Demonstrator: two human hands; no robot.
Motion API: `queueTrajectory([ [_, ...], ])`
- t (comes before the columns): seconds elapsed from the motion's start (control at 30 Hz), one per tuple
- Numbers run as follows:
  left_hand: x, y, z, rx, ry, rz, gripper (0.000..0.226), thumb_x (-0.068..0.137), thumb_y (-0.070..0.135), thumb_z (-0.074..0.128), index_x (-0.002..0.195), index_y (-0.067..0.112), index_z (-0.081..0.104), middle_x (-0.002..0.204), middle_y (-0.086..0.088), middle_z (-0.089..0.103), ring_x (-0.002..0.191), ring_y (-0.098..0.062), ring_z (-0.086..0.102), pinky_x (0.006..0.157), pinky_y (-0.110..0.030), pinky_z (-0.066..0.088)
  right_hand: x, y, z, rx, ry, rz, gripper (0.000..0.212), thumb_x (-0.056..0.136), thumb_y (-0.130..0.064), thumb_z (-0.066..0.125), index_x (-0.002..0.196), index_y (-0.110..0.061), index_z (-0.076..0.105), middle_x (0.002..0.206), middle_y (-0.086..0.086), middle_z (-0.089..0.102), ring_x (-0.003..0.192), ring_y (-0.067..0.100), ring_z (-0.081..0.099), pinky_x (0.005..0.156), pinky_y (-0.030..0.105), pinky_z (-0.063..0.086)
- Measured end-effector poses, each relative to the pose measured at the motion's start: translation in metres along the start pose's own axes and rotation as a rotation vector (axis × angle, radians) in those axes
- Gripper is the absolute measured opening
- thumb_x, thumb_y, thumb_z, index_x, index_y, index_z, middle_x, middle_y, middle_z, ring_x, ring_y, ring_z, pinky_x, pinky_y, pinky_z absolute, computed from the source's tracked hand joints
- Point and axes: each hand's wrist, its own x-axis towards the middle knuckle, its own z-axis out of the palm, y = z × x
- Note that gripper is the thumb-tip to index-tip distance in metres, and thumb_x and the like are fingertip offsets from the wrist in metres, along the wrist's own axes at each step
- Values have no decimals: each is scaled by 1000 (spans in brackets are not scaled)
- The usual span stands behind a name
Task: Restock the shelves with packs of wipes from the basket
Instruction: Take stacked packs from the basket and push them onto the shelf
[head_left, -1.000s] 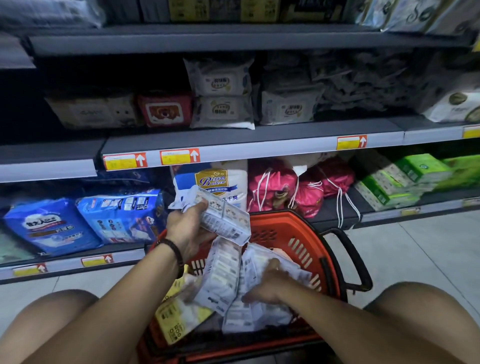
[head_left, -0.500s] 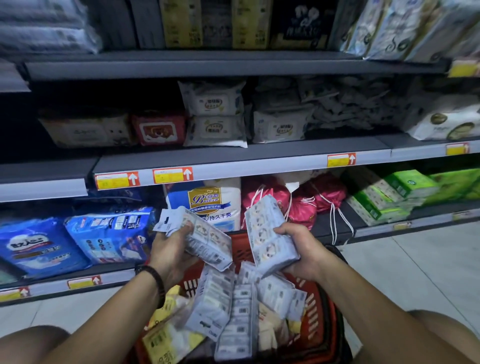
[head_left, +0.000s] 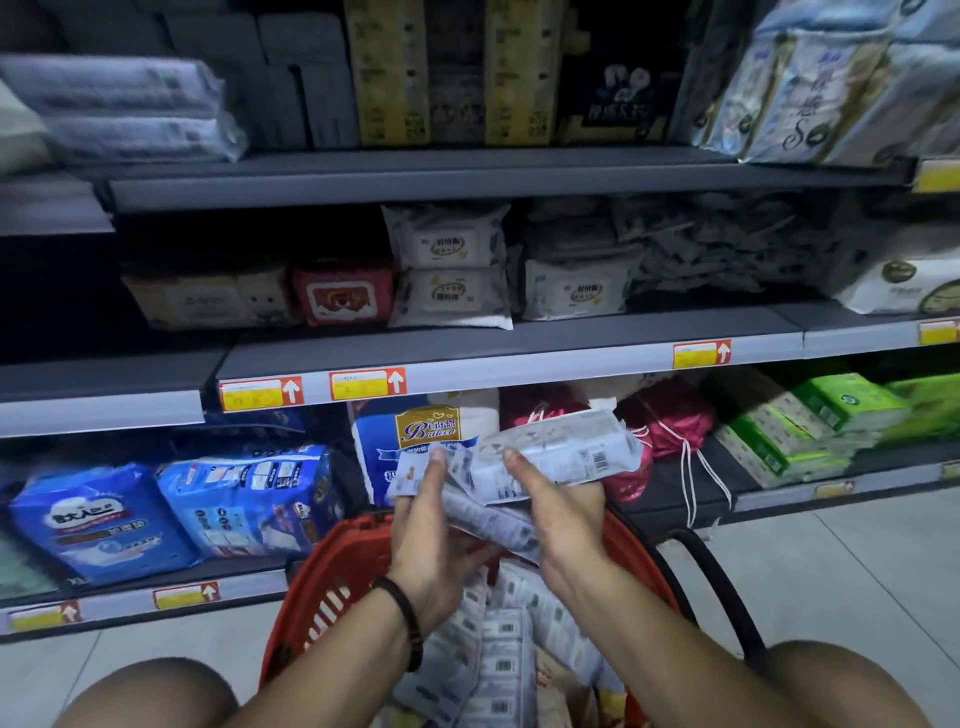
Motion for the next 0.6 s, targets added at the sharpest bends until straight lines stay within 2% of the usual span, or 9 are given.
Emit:
queueTrajectory([
  [0.07,-3,-1,7,-11,-22,10,80,72,68,83,135,23,63,124,-10,77,107,-37,77,80,-55,64,-4,0,5,-20,-25,-65,50,75,2,90,120,-3,71,105,10,82,96,31,80,80,47,67],
  [0.2,-6,3,17,-54,49,59,63,74,32,93,125,20,58,117,-10,77,101,-35,77,80,-62,63,-6,-4,6,-53,-81,-139,38,80,7,84,115,-3,73,102,8,83,90,22,81,69,30,64],
  [0.27,-6,6,20,-82,69,52,54,77,25,92,118,20,56,112,-13,77,94,-35,78,80,-62,63,-5,-7,6,-102,-113,-150,38,81,4,84,116,-3,73,103,6,83,93,22,80,79,35,66],
  [0.33,-3,15,20,-113,115,46,50,79,22,90,115,19,55,107,-15,76,88,-34,78,77,-59,65,0,-10,2,-138,-135,-135,42,78,-15,91,115,-5,75,106,7,82,100,27,79,96,50,61],
  [0.4,-1,25,17,-114,110,39,58,78,25,90,126,14,59,109,-16,78,91,-34,78,73,-53,66,5,-17,-3,-124,-75,-122,65,65,-44,94,118,-10,75,112,6,81,108,29,77,105,55,55],
  [0.43,1,31,16,-116,99,39,62,78,27,90,130,12,60,110,-15,78,92,-35,78,73,-50,66,7,-21,-7,-105,-32,-126,78,61,-53,93,126,-15,73,120,5,79,115,28,73,108,57,52],
  [0.5,1,43,11,-137,94,65,63,79,28,90,132,13,60,113,-13,75,97,-35,75,80,-50,66,9,-29,-15,-64,-21,-146,91,62,-53,89,146,-33,58,143,0,64,124,24,65,102,57,55],
  [0.57,0,53,7,-146,85,81,60,79,30,89,131,15,63,117,-13,71,100,-36,73,87,-52,64,6,-33,-20,-92,-126,-205,88,71,-41,85,151,-46,49,147,0,51,117,21,64,87,53,63],
  [0.6,-1,57,5,-152,74,71,57,79,31,89,129,15,65,119,-14,71,102,-36,72,91,-54,63,5,-32,-20,-162,-202,-231,87,74,-37,84,152,-50,47,147,0,51,115,22,67,84,52,65],
])
